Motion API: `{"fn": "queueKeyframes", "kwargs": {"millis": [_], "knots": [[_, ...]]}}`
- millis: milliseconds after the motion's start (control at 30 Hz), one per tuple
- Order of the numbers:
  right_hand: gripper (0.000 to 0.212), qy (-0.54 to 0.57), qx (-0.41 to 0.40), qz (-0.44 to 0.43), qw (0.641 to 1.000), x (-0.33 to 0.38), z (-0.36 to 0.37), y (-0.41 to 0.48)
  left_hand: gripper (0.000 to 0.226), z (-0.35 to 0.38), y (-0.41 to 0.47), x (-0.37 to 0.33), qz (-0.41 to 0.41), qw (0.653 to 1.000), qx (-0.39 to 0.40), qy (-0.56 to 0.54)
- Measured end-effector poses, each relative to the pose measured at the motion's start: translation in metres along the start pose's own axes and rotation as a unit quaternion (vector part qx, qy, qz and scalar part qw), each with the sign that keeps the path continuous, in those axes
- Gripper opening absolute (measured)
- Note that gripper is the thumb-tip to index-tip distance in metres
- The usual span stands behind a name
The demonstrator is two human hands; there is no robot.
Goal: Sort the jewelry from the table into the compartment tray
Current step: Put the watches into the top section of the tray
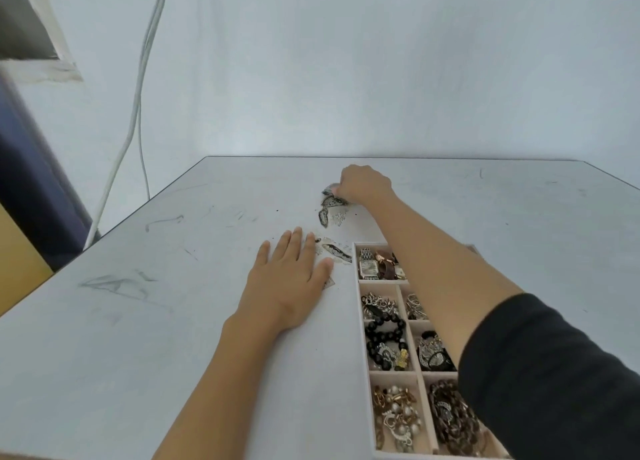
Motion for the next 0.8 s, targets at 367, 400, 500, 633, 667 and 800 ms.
{"fn": "queueKeyframes", "kwargs": {"millis": [367,400,500,633,667,800], "knots": [[0.045,0.049,0.034,-0.036,0.998,0.010,-0.004,-0.003,0.062,-0.001,0.000,0.001,0.000,1.000,-0.010,0.001],[0.042,0.048,0.039,-0.039,0.997,0.009,-0.006,-0.006,0.062,-0.001,0.000,0.001,0.001,1.000,-0.010,0.002],[0.021,0.154,0.065,-0.021,0.986,0.001,-0.016,-0.009,0.062,-0.001,0.001,0.002,0.002,1.000,-0.011,-0.002],[0.030,0.367,0.109,0.038,0.923,-0.022,-0.041,-0.023,0.062,-0.001,0.001,0.002,0.003,1.000,-0.010,-0.004],[0.025,0.403,0.131,0.040,0.905,-0.026,-0.047,-0.029,0.062,-0.002,0.001,0.004,0.000,1.000,-0.010,-0.006],[0.018,0.506,0.208,0.044,0.836,-0.054,-0.063,-0.052,0.062,-0.002,0.002,0.004,0.000,1.000,-0.009,-0.010]]}}
Point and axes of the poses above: each hand's wrist, its own y-axis towards the middle knuckle, its own z-axis out of the palm, x = y × z, the point moved 4 cm from there along y, towards the middle knuckle, and after that the axes turned 3 degrees about -x, right-handed, at the moved point
